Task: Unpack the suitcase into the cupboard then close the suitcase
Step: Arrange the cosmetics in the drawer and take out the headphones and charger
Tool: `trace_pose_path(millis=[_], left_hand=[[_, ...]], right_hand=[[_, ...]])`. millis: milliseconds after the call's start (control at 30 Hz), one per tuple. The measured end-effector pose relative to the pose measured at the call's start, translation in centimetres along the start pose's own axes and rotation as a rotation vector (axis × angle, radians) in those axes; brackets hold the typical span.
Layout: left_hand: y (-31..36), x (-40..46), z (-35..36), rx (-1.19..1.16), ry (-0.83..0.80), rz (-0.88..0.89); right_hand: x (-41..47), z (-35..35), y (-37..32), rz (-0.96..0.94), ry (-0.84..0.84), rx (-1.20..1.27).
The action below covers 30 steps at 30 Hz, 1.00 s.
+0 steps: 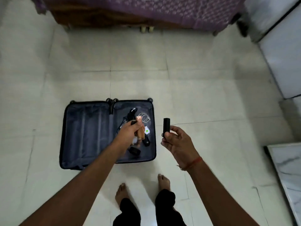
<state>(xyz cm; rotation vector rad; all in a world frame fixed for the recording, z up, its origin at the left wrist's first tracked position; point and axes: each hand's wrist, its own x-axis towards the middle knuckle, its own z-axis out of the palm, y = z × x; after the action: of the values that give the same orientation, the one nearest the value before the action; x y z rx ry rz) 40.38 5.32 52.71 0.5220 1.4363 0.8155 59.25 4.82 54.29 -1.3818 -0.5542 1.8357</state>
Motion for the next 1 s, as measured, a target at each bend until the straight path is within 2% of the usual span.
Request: trace_pose_path(millis=[100, 200, 367, 633, 800, 1000], left_hand=[[6.7, -6.7, 3.0, 0.069, -0.119, 0.048], [10.5, -12.7, 7.2, 0.156, -0.231, 0.106], [13.3, -20.3, 17.0, 0.296, -0.384, 0.219], [10.9, -27.5, 36.7, 0.532, -0.579, 0.315], [7.5, -31.3, 49.5, 0.554, -0.704, 0.327], [5.7, -33.2, 60.5, 0.609, -0.833, 0.325]], right_hand=[[-7.4, 0.7, -6.0, -0.056, 0.023, 0.074], [-14.6, -0.1, -10.5, -0.131, 0.054, 0.130], [-24.4, -5.4, -15.4, -0.267, 0.225, 0.160], [-35.8, -22.1, -18.1, -0.451, 0.473, 0.316], [-41.6, -32.5, -19.6, -0.498, 0.544, 0.389], [-45.1, -41.7, -22.9, -0.561, 0.681, 0.485]])
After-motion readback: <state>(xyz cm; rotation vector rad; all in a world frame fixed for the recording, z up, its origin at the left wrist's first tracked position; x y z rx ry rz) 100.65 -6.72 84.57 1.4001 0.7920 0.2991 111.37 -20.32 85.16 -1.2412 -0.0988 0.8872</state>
